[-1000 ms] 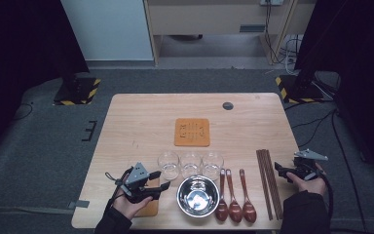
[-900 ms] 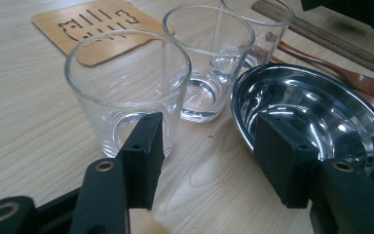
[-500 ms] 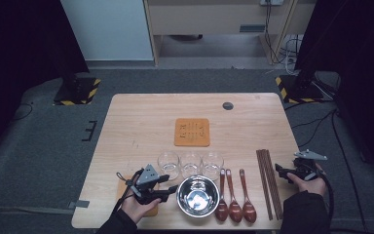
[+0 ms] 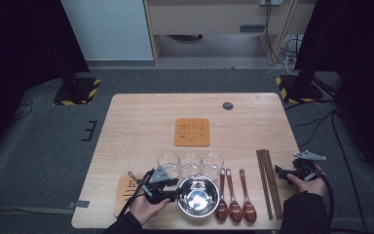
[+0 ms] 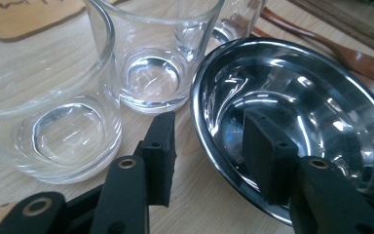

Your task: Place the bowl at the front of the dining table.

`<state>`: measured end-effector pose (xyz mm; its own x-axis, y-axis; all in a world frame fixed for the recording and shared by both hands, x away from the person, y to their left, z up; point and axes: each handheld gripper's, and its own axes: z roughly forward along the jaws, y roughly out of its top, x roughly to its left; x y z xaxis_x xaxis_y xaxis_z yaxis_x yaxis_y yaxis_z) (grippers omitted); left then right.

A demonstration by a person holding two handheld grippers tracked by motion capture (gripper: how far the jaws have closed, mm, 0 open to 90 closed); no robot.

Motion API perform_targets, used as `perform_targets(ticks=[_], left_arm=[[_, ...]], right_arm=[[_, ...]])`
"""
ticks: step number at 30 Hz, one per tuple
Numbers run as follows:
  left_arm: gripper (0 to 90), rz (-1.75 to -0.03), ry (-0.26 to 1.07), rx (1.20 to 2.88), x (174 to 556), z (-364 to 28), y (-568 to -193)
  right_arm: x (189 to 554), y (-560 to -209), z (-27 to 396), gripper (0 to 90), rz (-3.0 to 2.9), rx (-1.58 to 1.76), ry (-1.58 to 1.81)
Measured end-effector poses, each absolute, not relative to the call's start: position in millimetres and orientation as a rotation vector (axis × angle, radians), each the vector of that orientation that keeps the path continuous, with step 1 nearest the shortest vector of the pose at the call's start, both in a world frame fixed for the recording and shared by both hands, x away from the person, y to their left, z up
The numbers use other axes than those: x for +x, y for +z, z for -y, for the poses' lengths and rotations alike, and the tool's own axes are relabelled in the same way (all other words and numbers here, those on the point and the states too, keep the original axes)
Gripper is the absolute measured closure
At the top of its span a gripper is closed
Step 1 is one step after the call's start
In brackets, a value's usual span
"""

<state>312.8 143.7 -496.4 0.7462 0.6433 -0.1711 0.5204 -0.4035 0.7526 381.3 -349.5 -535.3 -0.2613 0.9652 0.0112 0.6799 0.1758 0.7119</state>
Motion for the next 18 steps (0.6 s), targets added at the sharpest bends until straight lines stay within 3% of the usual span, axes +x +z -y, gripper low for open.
perform_targets(ticks=[18], left_arm=[[65.2, -0.92, 0.132, 2.14, 323.8, -126.2, -509.8]], right_arm=[[381.0, -537.9, 350.2, 7.5, -2.01, 1.531, 0.853]])
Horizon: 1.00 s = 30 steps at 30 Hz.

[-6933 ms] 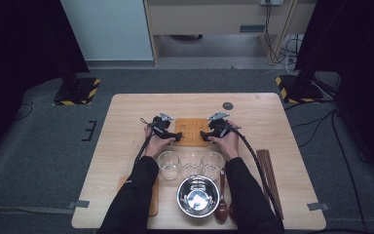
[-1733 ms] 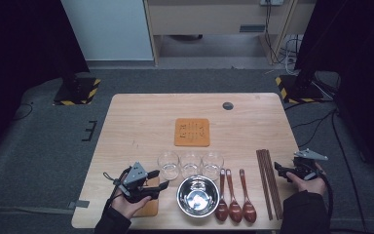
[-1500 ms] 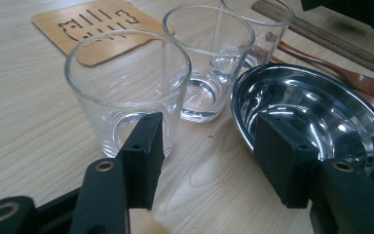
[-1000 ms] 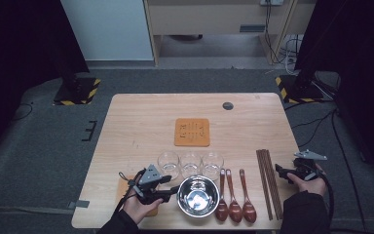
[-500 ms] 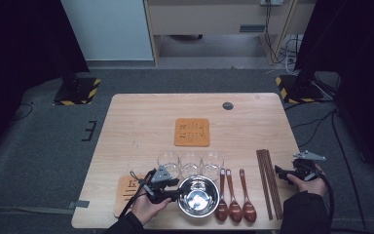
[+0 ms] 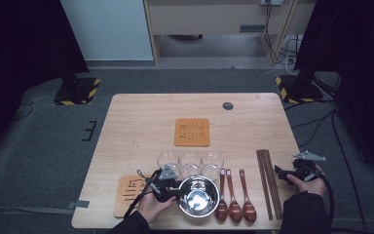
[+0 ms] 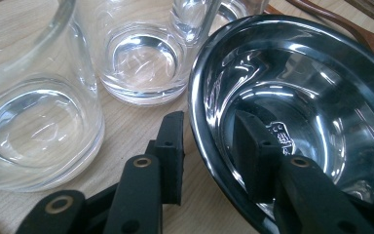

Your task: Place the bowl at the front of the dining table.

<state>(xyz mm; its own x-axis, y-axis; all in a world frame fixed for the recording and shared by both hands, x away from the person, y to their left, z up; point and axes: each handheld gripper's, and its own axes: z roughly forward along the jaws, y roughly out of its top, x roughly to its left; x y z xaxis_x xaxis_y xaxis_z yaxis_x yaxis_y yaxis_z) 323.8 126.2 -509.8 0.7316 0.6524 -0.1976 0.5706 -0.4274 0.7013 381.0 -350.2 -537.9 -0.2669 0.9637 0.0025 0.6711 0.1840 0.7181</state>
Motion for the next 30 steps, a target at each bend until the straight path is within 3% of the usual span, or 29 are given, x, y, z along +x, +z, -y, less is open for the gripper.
perform_targets(ticks=[13, 30], left_arm=[[73.8, -0.969, 0.132, 2.174, 327.5, -118.7, -512.5], [77.7, -0.986, 0.128, 2.153, 329.4, -121.4, -507.9]], right_arm=[[381.9, -538.6, 350.1, 3.2, -2.008, 1.546, 0.849], [382.7, -538.9, 350.5, 1.2, -2.009, 1.55, 0.838]])
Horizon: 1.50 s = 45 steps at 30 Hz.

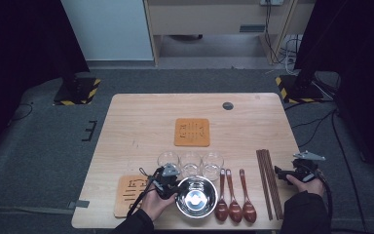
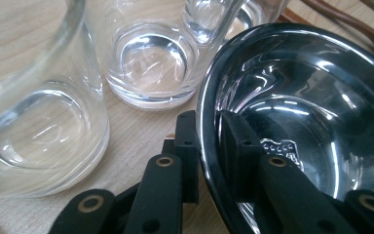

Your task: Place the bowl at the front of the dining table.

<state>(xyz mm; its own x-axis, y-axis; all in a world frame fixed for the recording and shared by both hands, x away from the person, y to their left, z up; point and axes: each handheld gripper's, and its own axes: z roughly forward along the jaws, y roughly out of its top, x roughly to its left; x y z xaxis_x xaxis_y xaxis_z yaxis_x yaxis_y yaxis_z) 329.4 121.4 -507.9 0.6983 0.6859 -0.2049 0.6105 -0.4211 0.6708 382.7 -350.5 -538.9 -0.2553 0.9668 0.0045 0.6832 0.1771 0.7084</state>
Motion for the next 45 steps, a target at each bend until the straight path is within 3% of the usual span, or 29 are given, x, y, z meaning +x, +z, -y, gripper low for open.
perform_targets(ticks=[19, 45], left_arm=[[82.7, -0.939, 0.134, 2.065, 324.2, -127.5, -487.3], [82.9, -0.853, 0.19, 2.008, 315.4, -135.5, -459.1]], right_arm=[[382.7, -538.9, 350.5, 1.2, -2.009, 1.55, 0.838], [382.7, -538.9, 350.5, 1.2, -2.009, 1.55, 0.838]])
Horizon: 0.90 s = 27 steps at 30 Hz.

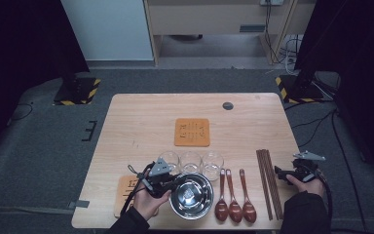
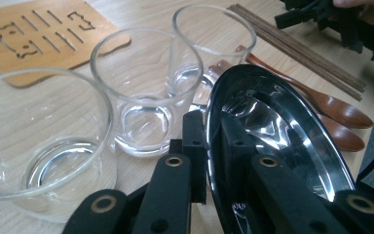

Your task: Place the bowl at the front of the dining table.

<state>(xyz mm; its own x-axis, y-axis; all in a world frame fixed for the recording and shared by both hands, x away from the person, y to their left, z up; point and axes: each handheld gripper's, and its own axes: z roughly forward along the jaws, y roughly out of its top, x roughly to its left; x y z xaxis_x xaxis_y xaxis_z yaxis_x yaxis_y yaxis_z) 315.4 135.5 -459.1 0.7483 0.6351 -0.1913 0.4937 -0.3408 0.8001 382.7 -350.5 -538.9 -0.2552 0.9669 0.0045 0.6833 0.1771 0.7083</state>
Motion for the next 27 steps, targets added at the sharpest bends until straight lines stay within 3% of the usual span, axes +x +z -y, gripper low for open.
perform_targets(ticks=[27], left_arm=[[82.9, -0.797, 0.273, 1.927, 314.1, -142.4, -418.5]], right_arm=[[382.7, -538.9, 350.4, 1.2, -2.009, 1.55, 0.838]])
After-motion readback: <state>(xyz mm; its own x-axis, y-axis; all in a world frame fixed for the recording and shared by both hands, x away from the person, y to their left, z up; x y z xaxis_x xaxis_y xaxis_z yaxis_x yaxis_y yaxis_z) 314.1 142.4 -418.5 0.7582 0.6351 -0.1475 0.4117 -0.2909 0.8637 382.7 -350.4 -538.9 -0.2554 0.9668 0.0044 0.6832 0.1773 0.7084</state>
